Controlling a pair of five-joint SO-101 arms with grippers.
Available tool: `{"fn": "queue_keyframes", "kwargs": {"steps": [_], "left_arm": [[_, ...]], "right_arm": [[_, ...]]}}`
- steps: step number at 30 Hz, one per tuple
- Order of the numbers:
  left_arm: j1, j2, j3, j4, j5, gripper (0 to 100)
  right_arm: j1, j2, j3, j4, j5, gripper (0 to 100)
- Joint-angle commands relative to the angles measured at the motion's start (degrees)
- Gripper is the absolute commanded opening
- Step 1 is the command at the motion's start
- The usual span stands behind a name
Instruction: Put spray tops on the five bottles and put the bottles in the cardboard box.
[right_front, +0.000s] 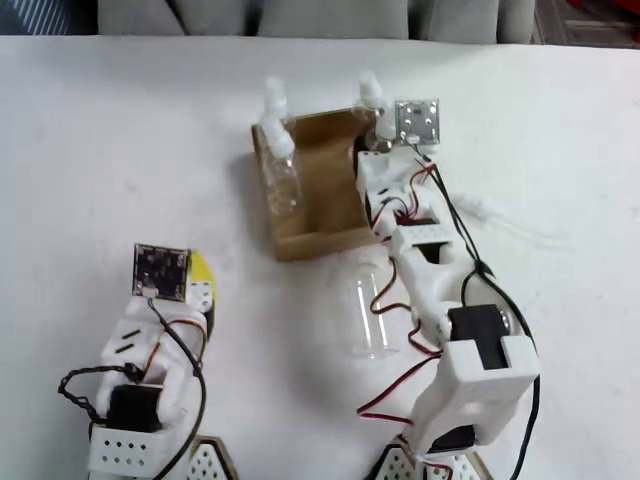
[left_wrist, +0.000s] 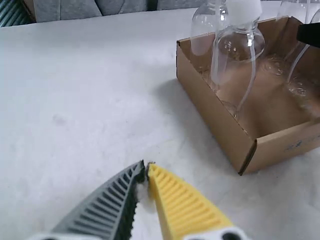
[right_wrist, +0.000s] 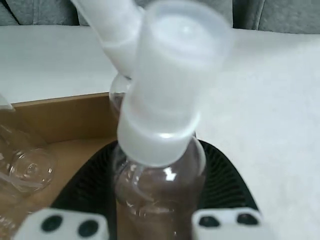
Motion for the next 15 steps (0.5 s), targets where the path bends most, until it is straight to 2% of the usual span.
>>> {"fn": "queue_keyframes", "kwargs": {"steps": [1,9,15], "left_arm": [[-0.6,-0.7,-0.2,0.0,-0.7,2],[-0.6,-0.7,-0.2,0.0,-0.7,2],[-0.6,-0.7,-0.2,0.0,-0.7,2]], "right_arm": [[0.4,-0.9,-1.2,1.0,0.7,7.7],[0.4,-0.9,-1.2,1.0,0.7,8.3],[0.0,-3.1,-0.3,2.8,0.6,18.7]]}}
